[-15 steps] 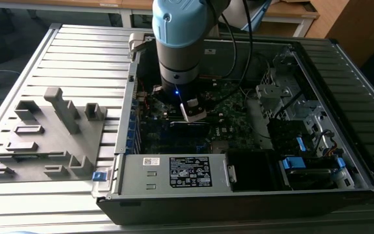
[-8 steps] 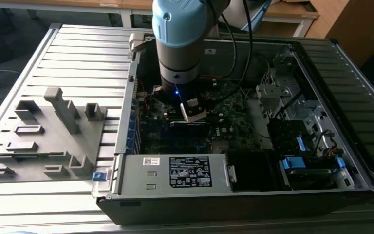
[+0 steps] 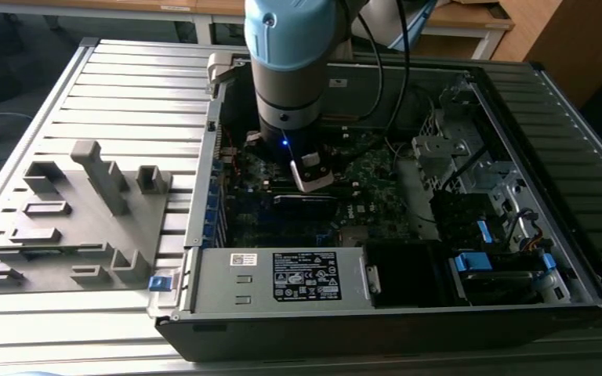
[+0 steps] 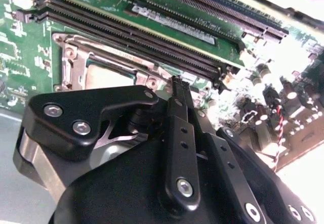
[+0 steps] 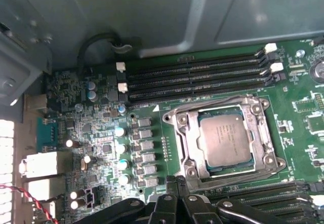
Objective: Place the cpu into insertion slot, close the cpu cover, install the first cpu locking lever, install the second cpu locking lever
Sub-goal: 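Install the second cpu locking lever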
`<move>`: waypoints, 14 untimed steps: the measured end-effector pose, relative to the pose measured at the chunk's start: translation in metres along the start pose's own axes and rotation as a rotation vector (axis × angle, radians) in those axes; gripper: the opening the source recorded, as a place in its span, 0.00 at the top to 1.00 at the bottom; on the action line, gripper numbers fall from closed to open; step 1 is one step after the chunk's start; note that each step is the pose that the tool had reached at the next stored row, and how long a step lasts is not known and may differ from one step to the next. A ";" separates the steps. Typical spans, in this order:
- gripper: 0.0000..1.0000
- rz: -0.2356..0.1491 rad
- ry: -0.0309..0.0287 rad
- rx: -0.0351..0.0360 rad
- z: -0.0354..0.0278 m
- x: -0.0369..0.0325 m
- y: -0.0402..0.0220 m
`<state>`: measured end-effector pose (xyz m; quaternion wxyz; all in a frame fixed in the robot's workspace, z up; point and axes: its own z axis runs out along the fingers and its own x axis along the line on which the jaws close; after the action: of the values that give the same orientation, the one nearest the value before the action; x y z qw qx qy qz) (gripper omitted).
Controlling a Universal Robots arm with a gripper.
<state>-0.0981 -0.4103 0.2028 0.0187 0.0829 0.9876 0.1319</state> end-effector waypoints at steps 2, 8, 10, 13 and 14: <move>0.89 0.000 0.0000 -0.0003 -0.0001 0.0000 0.0001; 0.89 -0.001 -0.0026 0.0169 0.0008 0.0005 0.0029; 0.89 -0.002 -0.0045 0.0280 0.0016 0.0008 0.0048; 0.89 -0.003 -0.0066 0.0414 0.0031 0.0014 0.0075; 0.89 -0.003 -0.0075 0.0465 0.0036 0.0015 0.0081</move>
<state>-0.0980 -0.4014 0.2015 0.0206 0.0824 0.9904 0.1086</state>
